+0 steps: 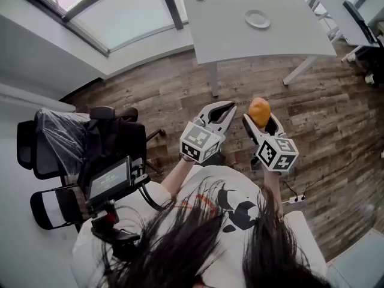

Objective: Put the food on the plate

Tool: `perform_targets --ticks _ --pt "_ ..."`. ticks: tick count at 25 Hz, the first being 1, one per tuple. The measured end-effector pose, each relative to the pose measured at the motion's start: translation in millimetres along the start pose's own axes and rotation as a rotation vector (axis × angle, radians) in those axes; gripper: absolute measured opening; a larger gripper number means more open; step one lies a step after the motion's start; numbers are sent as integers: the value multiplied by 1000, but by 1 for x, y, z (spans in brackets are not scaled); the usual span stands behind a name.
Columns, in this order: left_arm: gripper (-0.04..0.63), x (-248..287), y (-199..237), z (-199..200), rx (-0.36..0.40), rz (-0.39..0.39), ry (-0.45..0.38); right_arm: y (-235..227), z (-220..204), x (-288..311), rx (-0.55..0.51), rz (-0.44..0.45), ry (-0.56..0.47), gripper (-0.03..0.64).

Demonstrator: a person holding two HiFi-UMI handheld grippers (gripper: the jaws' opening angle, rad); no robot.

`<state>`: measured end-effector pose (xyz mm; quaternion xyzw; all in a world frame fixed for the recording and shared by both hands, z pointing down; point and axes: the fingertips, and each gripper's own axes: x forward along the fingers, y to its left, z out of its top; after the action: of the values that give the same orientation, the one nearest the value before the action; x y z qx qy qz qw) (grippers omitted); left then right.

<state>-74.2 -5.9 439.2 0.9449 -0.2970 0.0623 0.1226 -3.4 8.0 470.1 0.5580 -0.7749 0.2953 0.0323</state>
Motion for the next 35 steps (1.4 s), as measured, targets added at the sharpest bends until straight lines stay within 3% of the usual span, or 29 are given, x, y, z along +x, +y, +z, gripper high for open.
perform_targets --ticks 5,14,28,35 --pt "6 20 47 12 -25 -13 -3 -2 20 40 8 -32 9 371" --pt "6 38 69 9 -54 -47 14 -15 29 60 16 -83 28 371" --pt "6 68 116 28 -50 59 -4 -58 67 106 30 -59 17 371" --pt "5 121 123 42 -60 101 -8 -98 98 128 20 -14 39 371"
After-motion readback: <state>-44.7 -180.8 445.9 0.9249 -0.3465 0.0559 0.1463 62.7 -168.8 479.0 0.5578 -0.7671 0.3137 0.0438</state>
